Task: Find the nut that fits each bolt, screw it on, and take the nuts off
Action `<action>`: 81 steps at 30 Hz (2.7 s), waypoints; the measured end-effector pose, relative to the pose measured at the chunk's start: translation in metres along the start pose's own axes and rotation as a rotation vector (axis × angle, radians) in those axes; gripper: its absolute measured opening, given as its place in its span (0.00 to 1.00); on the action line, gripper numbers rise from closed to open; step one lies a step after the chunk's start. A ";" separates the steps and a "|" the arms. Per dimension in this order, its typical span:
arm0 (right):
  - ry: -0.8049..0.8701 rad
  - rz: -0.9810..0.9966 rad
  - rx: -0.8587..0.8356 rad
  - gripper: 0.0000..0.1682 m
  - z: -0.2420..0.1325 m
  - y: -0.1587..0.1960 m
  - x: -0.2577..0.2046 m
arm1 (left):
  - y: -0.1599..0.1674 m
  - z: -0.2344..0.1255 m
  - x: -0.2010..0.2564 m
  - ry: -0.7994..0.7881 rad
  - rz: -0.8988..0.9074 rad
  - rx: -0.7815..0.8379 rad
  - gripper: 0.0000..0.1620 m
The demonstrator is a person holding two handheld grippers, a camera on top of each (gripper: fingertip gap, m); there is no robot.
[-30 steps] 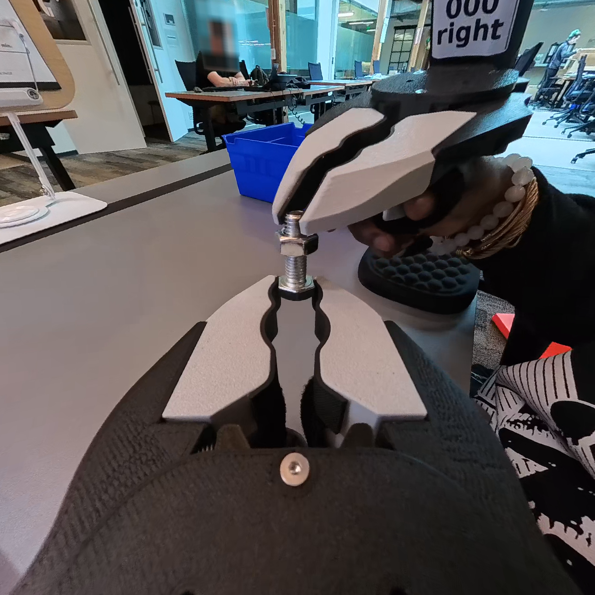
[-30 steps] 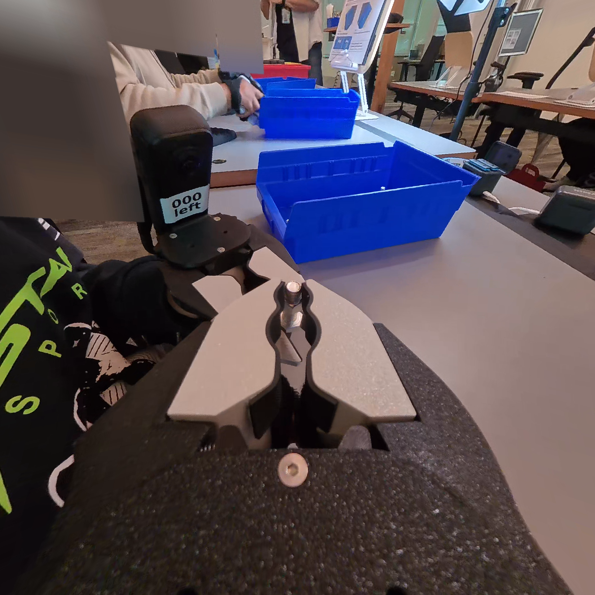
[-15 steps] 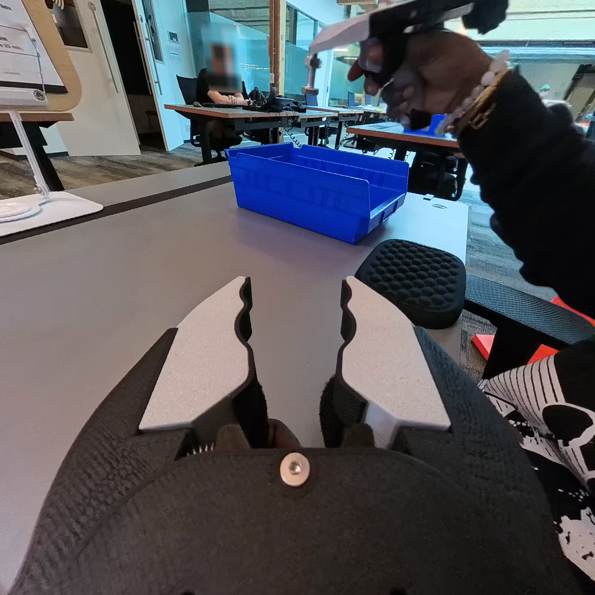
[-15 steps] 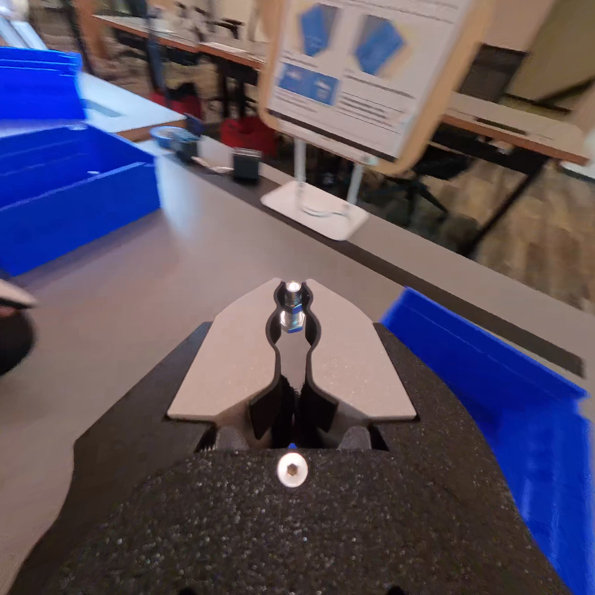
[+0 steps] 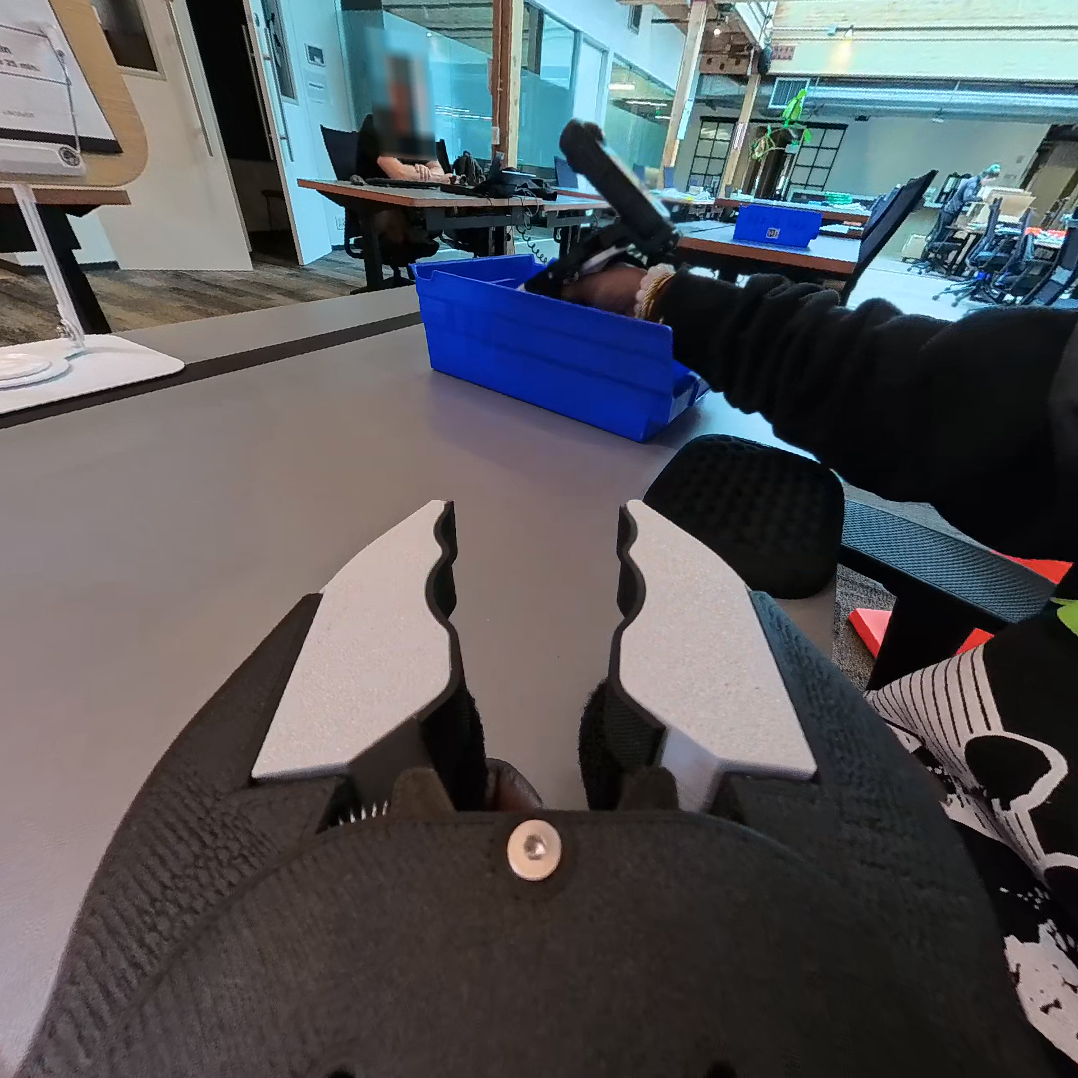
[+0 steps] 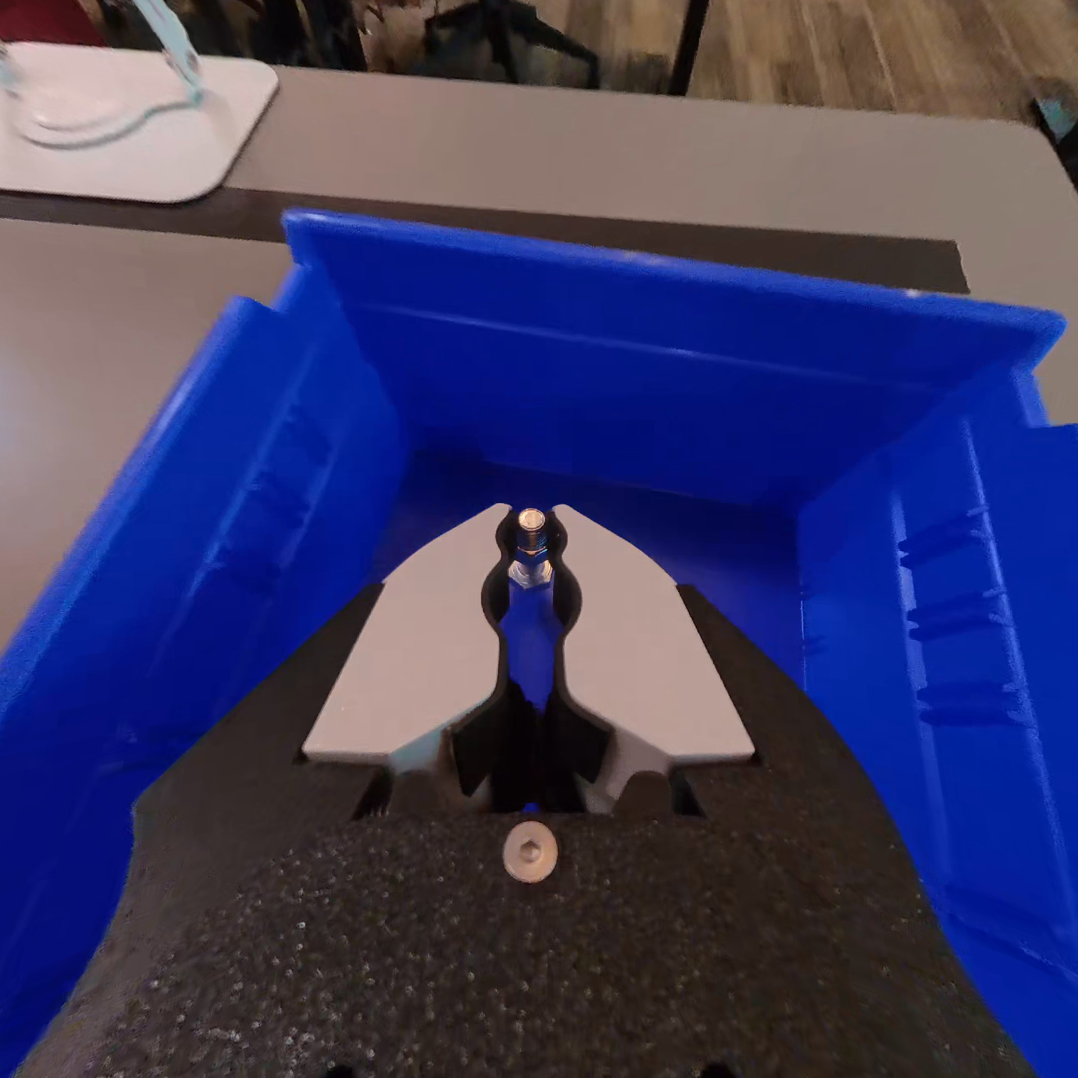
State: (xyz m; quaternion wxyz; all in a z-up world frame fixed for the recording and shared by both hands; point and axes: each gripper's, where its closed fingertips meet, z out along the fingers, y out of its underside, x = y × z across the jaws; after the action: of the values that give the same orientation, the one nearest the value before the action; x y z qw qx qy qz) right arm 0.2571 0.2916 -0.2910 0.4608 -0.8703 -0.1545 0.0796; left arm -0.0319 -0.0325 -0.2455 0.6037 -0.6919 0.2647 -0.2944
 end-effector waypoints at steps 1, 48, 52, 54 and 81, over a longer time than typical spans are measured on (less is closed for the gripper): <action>0.006 0.006 -0.012 0.06 0.004 0.003 0.002 | 0.000 0.000 0.000 0.000 -0.001 0.000 0.33; -0.514 -0.070 0.447 0.31 -0.177 0.065 -0.230 | -0.052 -0.162 -0.281 -0.623 -0.134 -0.553 0.33; -0.524 -0.072 0.420 0.31 -0.173 0.068 -0.232 | -0.009 -0.177 -0.345 -0.698 -0.290 -0.741 0.28; -0.527 -0.068 0.416 0.31 -0.173 0.068 -0.232 | 0.012 -0.184 -0.368 -0.740 -0.343 -0.826 0.27; -0.533 -0.016 0.401 0.30 -0.169 0.068 -0.227 | -0.045 -0.143 -0.306 -0.505 -0.094 -0.945 0.06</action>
State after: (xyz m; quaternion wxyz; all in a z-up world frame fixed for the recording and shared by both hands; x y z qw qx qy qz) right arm 0.1048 0.0463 -0.2530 0.5669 -0.7095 -0.2578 0.3297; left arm -0.3455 0.0976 -0.2136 0.2577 -0.9486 0.1837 0.0055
